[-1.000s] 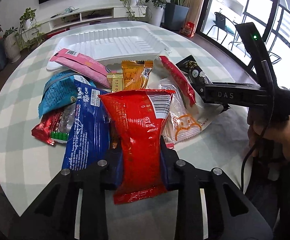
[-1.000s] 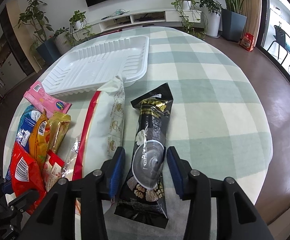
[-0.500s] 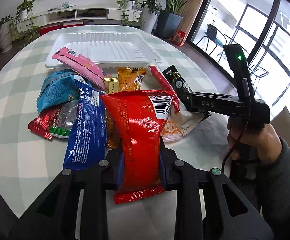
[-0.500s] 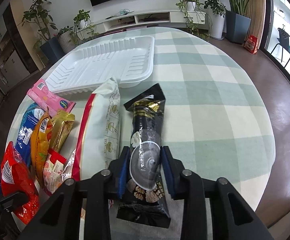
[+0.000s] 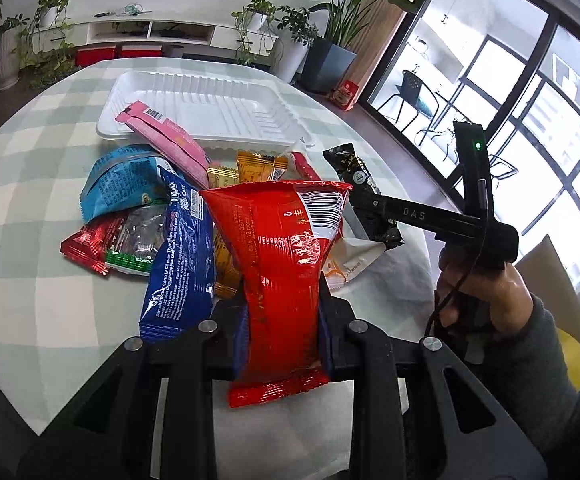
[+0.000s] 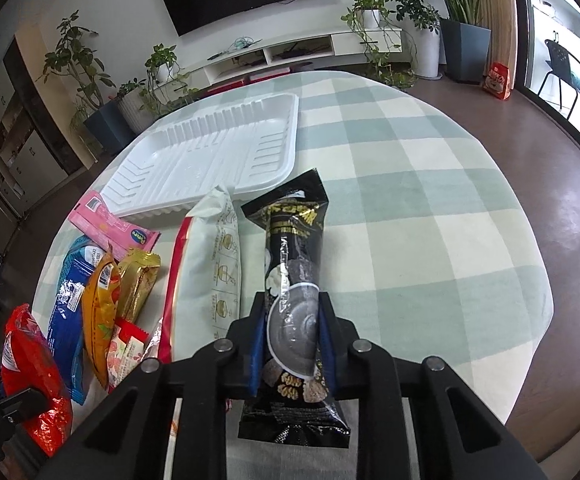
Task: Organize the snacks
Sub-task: 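Lift the red chip bag with the left tool while the right tool lifts the black wrapper, then place the red bag and black wrapper into the white tray, open both tools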
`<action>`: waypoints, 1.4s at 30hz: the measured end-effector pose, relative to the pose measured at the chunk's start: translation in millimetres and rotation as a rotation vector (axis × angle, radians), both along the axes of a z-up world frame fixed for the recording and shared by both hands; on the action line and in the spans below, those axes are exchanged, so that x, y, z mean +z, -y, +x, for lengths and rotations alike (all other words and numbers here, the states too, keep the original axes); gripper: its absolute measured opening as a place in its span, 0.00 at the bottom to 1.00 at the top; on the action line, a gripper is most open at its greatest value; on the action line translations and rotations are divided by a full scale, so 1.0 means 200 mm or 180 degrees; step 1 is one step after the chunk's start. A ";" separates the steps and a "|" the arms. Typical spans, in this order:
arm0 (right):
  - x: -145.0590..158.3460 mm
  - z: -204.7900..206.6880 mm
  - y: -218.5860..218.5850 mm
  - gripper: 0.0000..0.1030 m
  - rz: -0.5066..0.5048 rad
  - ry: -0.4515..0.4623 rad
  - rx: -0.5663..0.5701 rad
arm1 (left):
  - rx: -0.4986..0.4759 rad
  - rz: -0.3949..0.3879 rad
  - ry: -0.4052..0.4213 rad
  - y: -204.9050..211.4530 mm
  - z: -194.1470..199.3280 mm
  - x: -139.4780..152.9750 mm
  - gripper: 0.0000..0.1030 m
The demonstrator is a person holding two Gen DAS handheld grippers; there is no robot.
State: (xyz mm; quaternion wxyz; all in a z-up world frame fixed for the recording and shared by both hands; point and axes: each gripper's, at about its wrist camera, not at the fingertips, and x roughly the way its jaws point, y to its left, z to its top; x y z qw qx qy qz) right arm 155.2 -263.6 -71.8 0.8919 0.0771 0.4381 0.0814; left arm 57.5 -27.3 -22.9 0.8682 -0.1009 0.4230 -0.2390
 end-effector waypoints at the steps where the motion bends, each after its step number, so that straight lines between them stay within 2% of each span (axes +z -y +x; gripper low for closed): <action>1: 0.01 -0.01 0.00 0.24 0.0008 0.0028 -0.0010 | -0.0006 -0.0031 0.0002 0.00 0.00 0.00 0.24; 7: 0.05 -0.08 0.02 0.24 0.0203 0.0094 -0.0041 | 0.0015 -0.0246 0.0046 -0.09 0.02 0.08 0.24; 14: 0.08 -0.20 0.07 0.24 0.0473 0.0043 -0.0037 | 0.0189 -0.0406 0.0163 -0.33 0.11 0.22 0.24; 20: 0.14 -0.17 0.25 0.24 0.0460 0.0029 -0.0311 | 0.0430 -0.0324 0.0323 -0.61 0.28 0.32 0.24; 24: 0.23 -0.08 0.36 0.24 0.0388 0.0139 -0.0472 | 0.0528 -0.0221 0.0437 -0.77 0.45 0.38 0.24; 28: 0.34 0.04 0.45 0.24 0.0371 0.0262 -0.0603 | 0.0596 -0.0243 0.0443 -0.89 0.62 0.43 0.24; 32: 0.43 0.20 0.45 0.24 0.0356 0.0350 -0.0608 | 0.0511 -0.0111 0.0470 -0.89 0.80 0.49 0.24; 35: 0.49 0.33 0.36 0.24 0.0349 0.0415 -0.0469 | 0.0356 -0.0044 0.0496 -0.84 0.94 0.54 0.24; 38: 0.53 0.46 0.21 0.24 0.0339 0.0454 -0.0232 | 0.0143 -0.0024 0.0425 -0.74 1.09 0.53 0.24; 42: 0.51 0.63 -0.05 0.24 0.0255 0.0395 0.0098 | -0.0073 -0.0004 0.0216 -0.62 1.28 0.44 0.24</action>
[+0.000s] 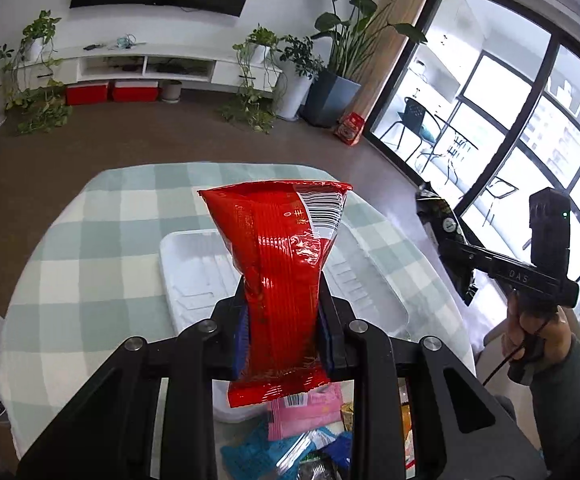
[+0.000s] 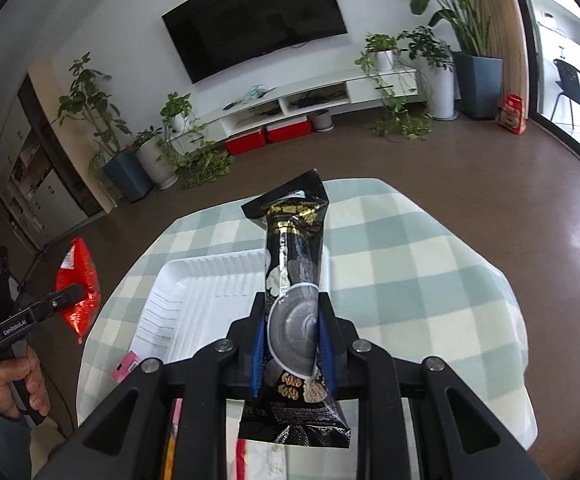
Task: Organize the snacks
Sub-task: 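Place the red bag and black wrapper into the white tray, open both tools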
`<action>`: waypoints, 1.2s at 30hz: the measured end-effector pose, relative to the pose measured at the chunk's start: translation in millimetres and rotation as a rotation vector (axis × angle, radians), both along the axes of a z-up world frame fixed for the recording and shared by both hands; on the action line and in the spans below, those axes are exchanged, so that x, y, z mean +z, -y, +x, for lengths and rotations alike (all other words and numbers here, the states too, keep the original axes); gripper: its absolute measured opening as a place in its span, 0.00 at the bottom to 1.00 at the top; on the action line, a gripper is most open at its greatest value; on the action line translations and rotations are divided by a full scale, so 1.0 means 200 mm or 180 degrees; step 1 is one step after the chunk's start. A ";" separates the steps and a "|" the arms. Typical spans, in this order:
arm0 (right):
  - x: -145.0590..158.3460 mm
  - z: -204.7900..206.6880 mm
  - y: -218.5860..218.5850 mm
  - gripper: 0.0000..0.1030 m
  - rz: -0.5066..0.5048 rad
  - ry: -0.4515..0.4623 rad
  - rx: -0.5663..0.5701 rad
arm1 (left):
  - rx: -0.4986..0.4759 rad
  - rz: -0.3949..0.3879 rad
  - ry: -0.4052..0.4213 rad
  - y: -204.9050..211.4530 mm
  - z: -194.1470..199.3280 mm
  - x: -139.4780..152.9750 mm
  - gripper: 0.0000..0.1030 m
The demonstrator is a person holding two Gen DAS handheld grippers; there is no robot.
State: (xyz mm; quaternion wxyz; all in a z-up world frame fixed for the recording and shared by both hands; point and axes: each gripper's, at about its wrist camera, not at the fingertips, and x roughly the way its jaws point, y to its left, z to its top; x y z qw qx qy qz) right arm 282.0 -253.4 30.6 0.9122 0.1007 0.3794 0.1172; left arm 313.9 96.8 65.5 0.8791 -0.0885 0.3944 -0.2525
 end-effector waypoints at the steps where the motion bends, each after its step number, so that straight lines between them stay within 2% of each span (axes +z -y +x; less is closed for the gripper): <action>1: -0.02 0.04 -0.06 0.24 -0.0032 -0.0032 0.0082 | -0.0037 0.0056 -0.0060 0.03 0.05 -0.03 0.24; 3: -0.05 0.11 -0.17 0.24 -0.0096 -0.0097 0.0219 | -0.0102 0.0156 -0.0111 0.06 0.12 -0.08 0.24; 6: -0.12 0.20 -0.29 0.24 -0.0164 -0.0211 0.0385 | -0.0224 0.0144 -0.0244 0.10 0.22 -0.14 0.24; 12: -0.27 0.35 -0.39 0.24 -0.0145 -0.0476 0.0509 | -0.0284 0.0163 -0.0443 0.22 0.32 -0.33 0.24; 18: -0.40 0.41 -0.45 0.24 -0.0206 -0.0641 0.0552 | -0.0313 0.0179 -0.0551 0.29 0.38 -0.46 0.24; 27: -0.53 0.43 -0.45 0.24 -0.0233 -0.0786 0.0492 | -0.0275 0.0283 -0.0650 0.35 0.45 -0.59 0.24; 32: -0.57 0.43 -0.45 0.25 -0.0312 -0.0811 0.0450 | -0.0256 0.0293 -0.0646 0.36 0.45 -0.60 0.26; 36: -0.60 0.43 -0.46 0.30 -0.0334 -0.0838 0.0463 | -0.0241 0.0330 -0.0606 0.35 0.44 -0.60 0.26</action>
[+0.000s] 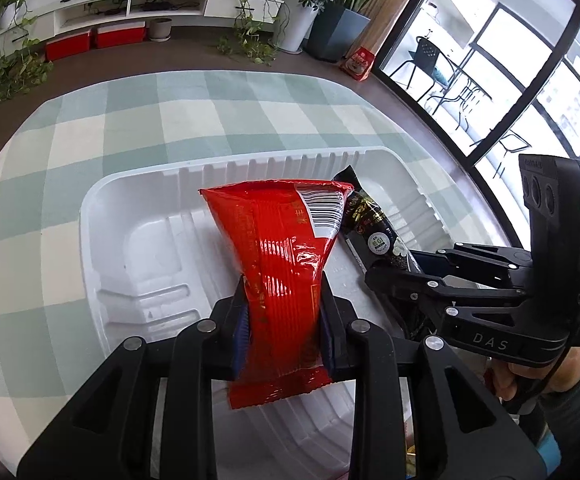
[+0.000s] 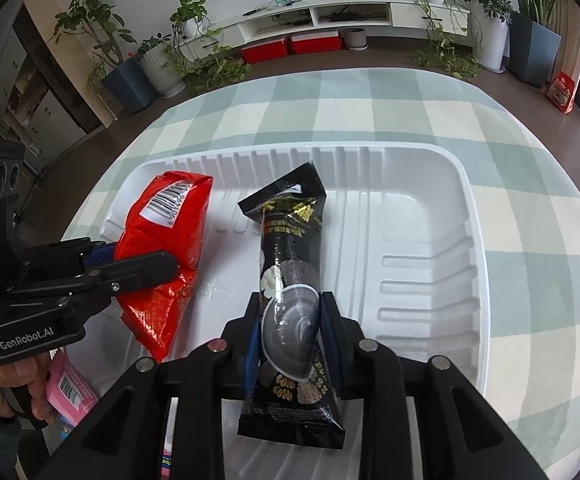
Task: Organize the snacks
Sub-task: 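Place the red bag and black wrapper into the white tray, open both tools, then grasp the blue wafer packet with the left tool while the right tool approaches the white-red packet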
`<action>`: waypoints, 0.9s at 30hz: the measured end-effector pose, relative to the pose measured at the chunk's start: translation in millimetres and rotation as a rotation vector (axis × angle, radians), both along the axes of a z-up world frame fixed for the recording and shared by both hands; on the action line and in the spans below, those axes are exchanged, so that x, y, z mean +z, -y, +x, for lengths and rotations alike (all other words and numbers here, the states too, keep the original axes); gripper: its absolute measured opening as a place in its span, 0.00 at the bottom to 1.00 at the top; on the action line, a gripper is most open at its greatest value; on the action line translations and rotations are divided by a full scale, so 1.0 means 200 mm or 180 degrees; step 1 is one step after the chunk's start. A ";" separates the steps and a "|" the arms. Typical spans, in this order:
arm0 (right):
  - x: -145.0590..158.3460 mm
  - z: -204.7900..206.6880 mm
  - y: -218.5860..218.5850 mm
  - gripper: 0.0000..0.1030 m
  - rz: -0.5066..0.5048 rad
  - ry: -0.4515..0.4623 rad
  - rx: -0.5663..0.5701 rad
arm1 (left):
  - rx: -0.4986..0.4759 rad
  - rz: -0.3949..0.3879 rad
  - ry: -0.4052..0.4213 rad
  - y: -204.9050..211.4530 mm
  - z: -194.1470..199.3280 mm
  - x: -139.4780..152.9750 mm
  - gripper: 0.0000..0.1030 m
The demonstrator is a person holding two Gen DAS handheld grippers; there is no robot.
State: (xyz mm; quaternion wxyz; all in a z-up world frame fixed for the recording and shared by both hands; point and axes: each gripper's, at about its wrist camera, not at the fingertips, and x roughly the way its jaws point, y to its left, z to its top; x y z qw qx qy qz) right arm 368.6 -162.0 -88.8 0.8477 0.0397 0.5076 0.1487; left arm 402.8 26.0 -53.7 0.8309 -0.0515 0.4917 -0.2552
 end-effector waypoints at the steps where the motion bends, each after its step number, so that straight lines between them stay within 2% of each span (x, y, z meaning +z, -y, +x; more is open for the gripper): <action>1: 0.00 0.00 0.00 0.31 -0.0012 -0.0002 0.0010 | 0.0005 -0.0005 0.0006 0.00 -0.01 0.01 0.26; 3: 0.00 -0.01 -0.01 0.38 -0.0020 0.0004 0.0042 | 0.0017 -0.0010 0.0027 -0.01 -0.02 0.01 0.26; 4: 0.01 -0.01 -0.01 0.50 -0.0037 0.0022 0.0047 | 0.0013 -0.0016 0.0042 -0.02 -0.02 0.02 0.26; 5: 0.01 -0.01 -0.01 0.54 -0.0076 0.0042 0.0030 | 0.0002 -0.0030 0.0059 -0.02 -0.03 0.03 0.29; 6: 0.02 -0.01 -0.01 0.56 -0.0087 0.0074 0.0015 | -0.0015 -0.0038 0.0065 -0.02 -0.04 0.03 0.32; 8: 0.03 -0.02 0.00 0.57 -0.0071 0.0107 0.0001 | 0.0007 -0.0006 0.0126 -0.02 -0.06 0.06 0.51; 12: 0.07 -0.05 0.03 0.59 -0.0072 0.0163 -0.0060 | 0.0099 -0.0081 0.0221 -0.06 -0.08 0.13 0.51; 15: 0.14 -0.09 0.08 0.67 -0.0047 0.0253 -0.0131 | 0.0155 -0.0141 0.0401 -0.11 -0.15 0.23 0.55; 17: 0.23 -0.15 0.14 0.74 0.0034 0.0389 -0.0197 | 0.0236 -0.0192 0.0548 -0.16 -0.22 0.31 0.68; 19: 0.33 -0.24 0.19 0.91 0.0105 0.0596 -0.0260 | 0.0298 -0.0288 0.0716 -0.21 -0.32 0.39 0.76; 21: 0.42 -0.33 0.24 0.99 0.0156 0.0789 -0.0343 | 0.0371 -0.0421 0.0929 -0.27 -0.46 0.47 0.88; 22: 0.47 -0.39 0.27 0.99 0.0202 0.0885 -0.0379 | 0.0409 -0.0471 0.1026 -0.30 -0.52 0.50 0.99; 24: 0.56 -0.52 0.32 1.00 0.0324 0.1113 -0.0411 | 0.0445 -0.0575 0.1255 -0.35 -0.68 0.57 1.00; 27: 0.68 -0.72 0.40 1.00 0.0478 0.1512 -0.0463 | 0.0562 -0.0568 0.1588 -0.38 -0.91 0.63 1.00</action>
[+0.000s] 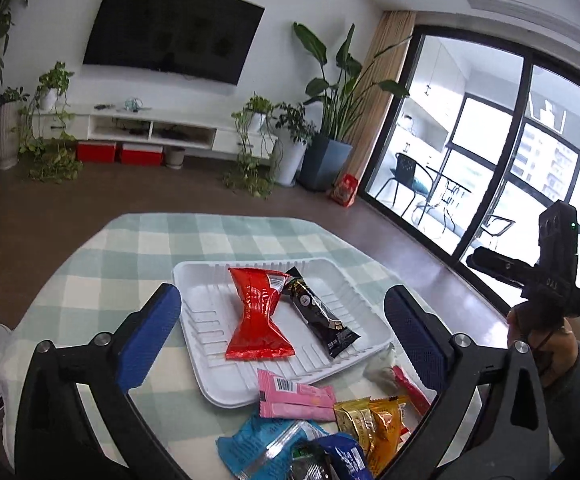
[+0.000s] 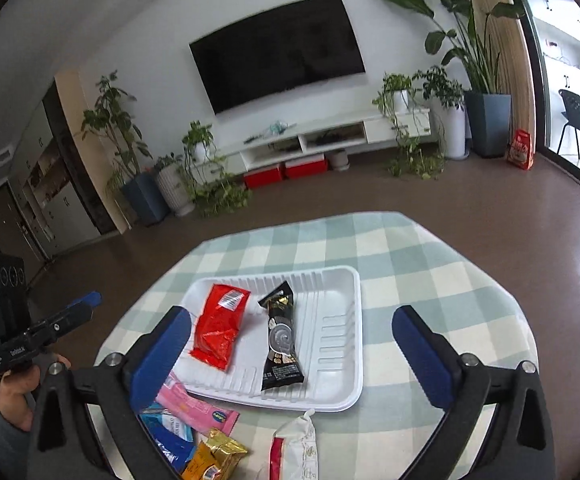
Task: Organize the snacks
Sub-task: 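Grasp the blue wafer packet with the left tool while the right tool approaches the white-red packet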
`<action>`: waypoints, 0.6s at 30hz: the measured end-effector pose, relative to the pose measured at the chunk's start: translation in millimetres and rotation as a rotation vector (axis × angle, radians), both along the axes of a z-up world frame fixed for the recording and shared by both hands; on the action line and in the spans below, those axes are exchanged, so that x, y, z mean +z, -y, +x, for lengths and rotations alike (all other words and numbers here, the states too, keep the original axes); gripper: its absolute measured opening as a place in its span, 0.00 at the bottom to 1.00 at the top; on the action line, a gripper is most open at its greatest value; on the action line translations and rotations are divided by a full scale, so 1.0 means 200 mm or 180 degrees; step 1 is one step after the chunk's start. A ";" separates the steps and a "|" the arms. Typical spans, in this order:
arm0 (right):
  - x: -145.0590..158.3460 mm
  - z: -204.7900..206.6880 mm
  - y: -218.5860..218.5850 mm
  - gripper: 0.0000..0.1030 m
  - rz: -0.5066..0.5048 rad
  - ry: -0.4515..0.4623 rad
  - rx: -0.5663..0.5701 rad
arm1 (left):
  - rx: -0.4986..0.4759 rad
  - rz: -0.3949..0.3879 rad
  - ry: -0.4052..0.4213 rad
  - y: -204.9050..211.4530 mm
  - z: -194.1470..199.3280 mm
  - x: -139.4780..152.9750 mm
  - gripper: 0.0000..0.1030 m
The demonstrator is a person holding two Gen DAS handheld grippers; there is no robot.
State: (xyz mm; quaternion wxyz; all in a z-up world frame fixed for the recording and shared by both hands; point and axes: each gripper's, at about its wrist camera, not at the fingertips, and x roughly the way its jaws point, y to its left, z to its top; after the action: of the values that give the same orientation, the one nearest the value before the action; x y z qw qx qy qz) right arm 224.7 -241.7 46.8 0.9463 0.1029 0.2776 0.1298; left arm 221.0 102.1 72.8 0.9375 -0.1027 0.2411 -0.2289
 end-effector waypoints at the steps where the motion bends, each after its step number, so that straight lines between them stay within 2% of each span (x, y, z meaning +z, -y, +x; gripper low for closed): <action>1: 0.03 -0.06 0.02 1.00 0.0048 0.0114 -0.0011 | 0.0062 -0.0011 0.0100 -0.01 -0.07 0.01 1.00; 4: 0.07 -0.21 0.08 1.00 0.0228 0.0283 0.0024 | 0.0221 -0.0003 0.0297 -0.02 -0.29 0.03 1.00; 5: 0.06 -0.25 0.09 1.00 0.0279 0.0291 0.0075 | 0.0237 0.0014 0.0281 -0.01 -0.35 0.02 1.00; 7: 0.03 -0.35 0.09 1.00 0.0371 0.0356 0.0150 | 0.0285 0.0110 0.0100 0.00 -0.45 -0.02 1.00; 9: -0.02 -0.45 0.09 1.00 0.0536 0.0339 0.0244 | 0.0274 0.0158 -0.0276 0.02 -0.52 -0.08 1.00; 12: -0.12 -0.57 0.10 1.00 0.0759 0.0169 0.0367 | 0.0243 -0.0134 -0.0391 0.02 -0.69 -0.17 1.00; 13: -0.16 -0.62 0.11 1.00 0.0856 0.0107 0.0372 | 0.0261 -0.0130 -0.0424 0.03 -0.74 -0.19 1.00; 14: -0.20 -0.65 0.11 1.00 0.0944 0.0000 0.0354 | 0.0245 -0.0061 -0.0474 0.06 -0.78 -0.22 1.00; 16: -0.31 -0.68 0.12 0.99 0.1067 -0.0411 0.0284 | 0.0201 0.0160 -0.0534 0.12 -0.82 -0.28 1.00; 18: -0.39 -0.70 0.12 0.93 0.1101 -0.0641 0.0220 | 0.0138 0.0317 -0.0600 0.19 -0.85 -0.34 1.00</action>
State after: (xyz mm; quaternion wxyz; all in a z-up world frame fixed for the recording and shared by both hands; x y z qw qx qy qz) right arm 84.0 -265.5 -30.7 0.8770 0.2667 0.3478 0.1970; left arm 51.0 64.1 5.7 0.9193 -0.0822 0.3370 -0.1856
